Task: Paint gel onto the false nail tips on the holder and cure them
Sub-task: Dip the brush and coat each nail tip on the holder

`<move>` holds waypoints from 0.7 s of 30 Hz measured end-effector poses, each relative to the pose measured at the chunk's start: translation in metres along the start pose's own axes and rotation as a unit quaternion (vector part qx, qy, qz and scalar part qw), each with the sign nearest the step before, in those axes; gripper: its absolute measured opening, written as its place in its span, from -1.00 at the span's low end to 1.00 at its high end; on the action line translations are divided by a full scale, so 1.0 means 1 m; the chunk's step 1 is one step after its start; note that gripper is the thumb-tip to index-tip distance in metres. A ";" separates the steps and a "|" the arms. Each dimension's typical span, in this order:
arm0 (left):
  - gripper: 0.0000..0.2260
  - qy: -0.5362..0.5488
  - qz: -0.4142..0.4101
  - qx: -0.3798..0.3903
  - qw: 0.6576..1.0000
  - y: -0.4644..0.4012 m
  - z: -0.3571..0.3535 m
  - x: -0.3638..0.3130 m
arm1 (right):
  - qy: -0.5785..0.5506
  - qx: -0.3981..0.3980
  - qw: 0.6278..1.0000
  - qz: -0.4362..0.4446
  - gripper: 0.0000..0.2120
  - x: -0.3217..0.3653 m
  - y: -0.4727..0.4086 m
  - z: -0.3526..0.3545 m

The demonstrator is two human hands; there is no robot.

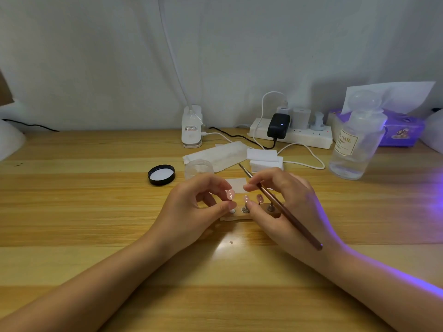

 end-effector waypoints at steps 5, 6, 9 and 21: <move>-0.75 -0.019 -0.003 0.000 1.000 0.001 -0.001 0.000 | 0.045 0.000 0.999 0.015 -0.78 -0.002 0.000 -0.001; -0.75 -0.025 -0.004 0.001 1.000 0.001 -0.001 0.000 | 0.048 0.002 0.999 0.014 -0.77 -0.002 0.000 -0.001; -0.74 -0.032 -0.007 -0.002 0.999 0.001 -0.002 0.000 | 0.046 0.009 0.999 0.011 -0.78 -0.003 0.000 -0.001; -0.72 -0.049 -0.014 0.006 0.999 0.001 -0.004 0.004 | 0.039 0.026 0.999 0.020 -0.82 -0.004 -0.002 0.000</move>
Point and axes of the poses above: each hand's wrist, its own y-axis away from the middle knuckle, its own z-axis out of the back of the hand, x = y × z, the point moved 2 cm from there along -y, towards the middle knuckle, and after that the axes turned 13 degrees about -y, right-handed, at the moved point
